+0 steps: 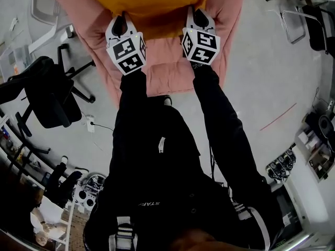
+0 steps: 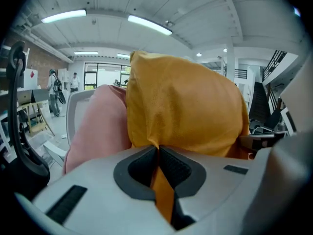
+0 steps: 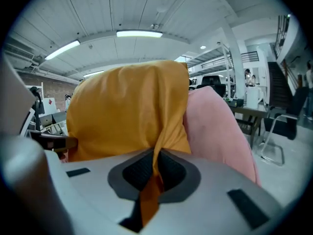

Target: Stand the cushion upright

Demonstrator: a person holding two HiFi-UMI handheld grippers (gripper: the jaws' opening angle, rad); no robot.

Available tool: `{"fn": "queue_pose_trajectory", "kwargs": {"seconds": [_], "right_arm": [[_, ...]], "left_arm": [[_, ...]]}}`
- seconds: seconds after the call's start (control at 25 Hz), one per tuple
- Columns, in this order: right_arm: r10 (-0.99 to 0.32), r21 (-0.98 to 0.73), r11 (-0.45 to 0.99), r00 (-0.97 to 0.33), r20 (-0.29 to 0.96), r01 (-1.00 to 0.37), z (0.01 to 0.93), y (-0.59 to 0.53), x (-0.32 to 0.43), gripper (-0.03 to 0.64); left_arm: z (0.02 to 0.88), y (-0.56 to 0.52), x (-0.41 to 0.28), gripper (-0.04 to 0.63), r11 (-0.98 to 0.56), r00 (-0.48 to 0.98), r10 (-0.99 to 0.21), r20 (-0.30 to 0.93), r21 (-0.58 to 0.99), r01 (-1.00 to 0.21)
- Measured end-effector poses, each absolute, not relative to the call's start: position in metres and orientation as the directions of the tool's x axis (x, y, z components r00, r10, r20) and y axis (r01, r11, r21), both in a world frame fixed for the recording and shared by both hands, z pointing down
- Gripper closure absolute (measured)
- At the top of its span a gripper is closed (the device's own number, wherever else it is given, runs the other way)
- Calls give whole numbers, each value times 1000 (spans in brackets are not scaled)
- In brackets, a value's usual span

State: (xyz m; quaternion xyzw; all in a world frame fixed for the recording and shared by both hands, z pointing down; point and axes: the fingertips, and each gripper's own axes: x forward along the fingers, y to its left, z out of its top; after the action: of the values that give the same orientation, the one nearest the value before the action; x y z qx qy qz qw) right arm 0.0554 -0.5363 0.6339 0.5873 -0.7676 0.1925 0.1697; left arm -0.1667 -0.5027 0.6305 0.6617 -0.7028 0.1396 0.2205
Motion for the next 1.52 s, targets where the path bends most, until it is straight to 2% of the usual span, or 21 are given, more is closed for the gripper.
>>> {"fn": "queue_pose_trajectory", "kwargs": {"seconds": [0.2,0.4,0.44,0.56,0.64,0.8,0.96,1.2,1.52], "right_arm": [[-833,-79,250,-256,491,-965,641,-535,59,572],[-824,-66,262,-259,504,-963,624,-524,71,451],[-822,-65,266,-262,506,-962,619,-519,74,429],[-832,-60,261,-256,492,-963,596,-499,83,423],[-842,-52,259,-252,476,-964,575,-482,85,437],[-864,-44,279,-270,425,-959,523,-441,77,554],[-859,-52,319,-312,407,-946,477,-391,68,600],[-852,-88,361,-366,374,-928,402,-305,66,604],[-867,-91,410,-419,271,-908,281,-206,63,604]], "left_arm": [[639,-501,-165,573,82,-34,-868,495,76,-994],[627,-486,-174,461,93,-46,-858,512,66,-993],[622,-480,-175,453,99,-50,-856,514,67,-993],[601,-457,-176,453,118,-69,-862,503,66,-991],[582,-440,-170,457,117,-70,-869,489,66,-991],[535,-404,-147,555,94,-54,-891,451,65,-993],[490,-363,-122,593,61,-19,-905,425,86,-994],[416,-287,-89,595,11,44,-913,405,131,-991],[290,-198,-48,595,-67,109,-953,283,155,-986]]}}
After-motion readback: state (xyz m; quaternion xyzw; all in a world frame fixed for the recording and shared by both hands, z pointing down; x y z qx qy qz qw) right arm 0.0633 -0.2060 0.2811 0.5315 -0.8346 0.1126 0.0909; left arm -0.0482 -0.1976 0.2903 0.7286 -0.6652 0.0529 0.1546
